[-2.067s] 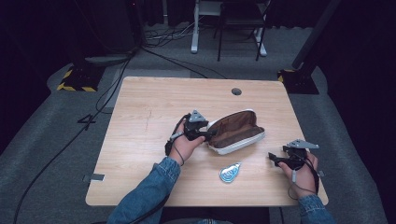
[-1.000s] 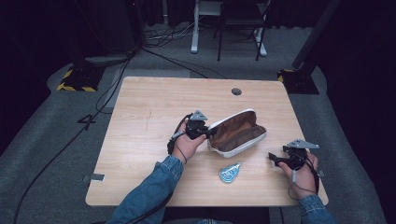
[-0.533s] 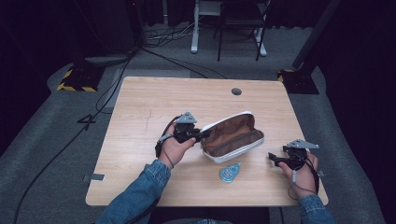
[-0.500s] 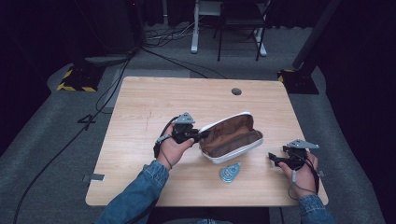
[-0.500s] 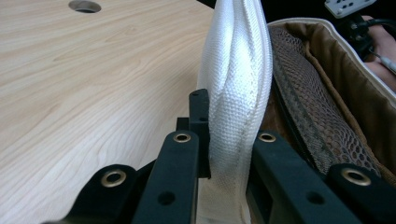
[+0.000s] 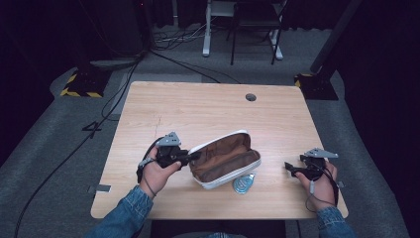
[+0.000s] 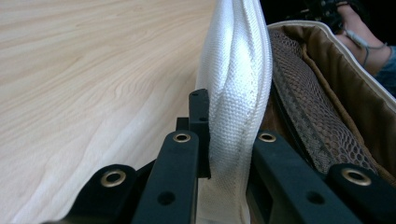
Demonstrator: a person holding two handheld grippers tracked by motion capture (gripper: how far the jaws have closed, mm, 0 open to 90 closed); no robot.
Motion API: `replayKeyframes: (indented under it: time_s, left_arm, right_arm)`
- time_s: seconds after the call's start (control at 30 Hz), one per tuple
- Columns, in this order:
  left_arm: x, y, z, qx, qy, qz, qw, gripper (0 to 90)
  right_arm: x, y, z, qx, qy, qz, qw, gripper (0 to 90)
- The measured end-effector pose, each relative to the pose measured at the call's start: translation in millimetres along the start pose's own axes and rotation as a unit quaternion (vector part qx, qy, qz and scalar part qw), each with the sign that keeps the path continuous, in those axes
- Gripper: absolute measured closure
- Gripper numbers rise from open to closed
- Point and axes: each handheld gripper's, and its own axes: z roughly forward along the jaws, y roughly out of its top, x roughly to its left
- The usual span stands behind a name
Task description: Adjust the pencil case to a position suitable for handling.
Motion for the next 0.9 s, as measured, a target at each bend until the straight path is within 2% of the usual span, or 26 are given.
replayKeyframes:
  time_s: [0.07,0.1,0.23,0.5,0.53,0.8,0.9]
  left_arm:
    - [-0.4,-2.9,-3.3,0.004,-0.001,-0.001,1.0,84.6]
    - [-0.8,-10.2,-11.3,0.011,-0.001,0.0,0.9999,84.6]
    - [-0.6,-21.5,-22.5,0.017,-0.004,0.002,0.9998,84.6]
    - [7.3,-44.4,-43.4,0.024,-0.014,-0.017,0.9995,84.6]
    - [8.5,-46.8,-46.2,0.025,-0.02,-0.02,0.9993,84.6]
    - [15.5,-58.0,-48.5,0.035,-0.024,-0.023,0.9988,84.3]
    - [17.0,-60.3,-46.9,0.049,-0.014,-0.022,0.9985,83.9]
  right_arm:
    - [0.0,0.0,0.0,0.0,0.0,0.0,1.0,23.7]
    - [0.0,0.0,0.0,0.0,0.0,0.0,1.0,23.7]
    - [0.0,0.0,0.0,0.0,0.0,0.0,1.0,23.7]
    - [0.0,0.0,0.0,0.0,0.0,0.0,1.0,23.7]
    - [-0.1,0.0,0.0,0.0,0.0,0.0,1.0,23.8]
    - [0.0,0.1,-0.1,-0.001,0.004,-0.004,1.0,23.7]
    - [1.2,-0.1,-0.6,0.0,0.012,-0.011,0.9999,25.3]
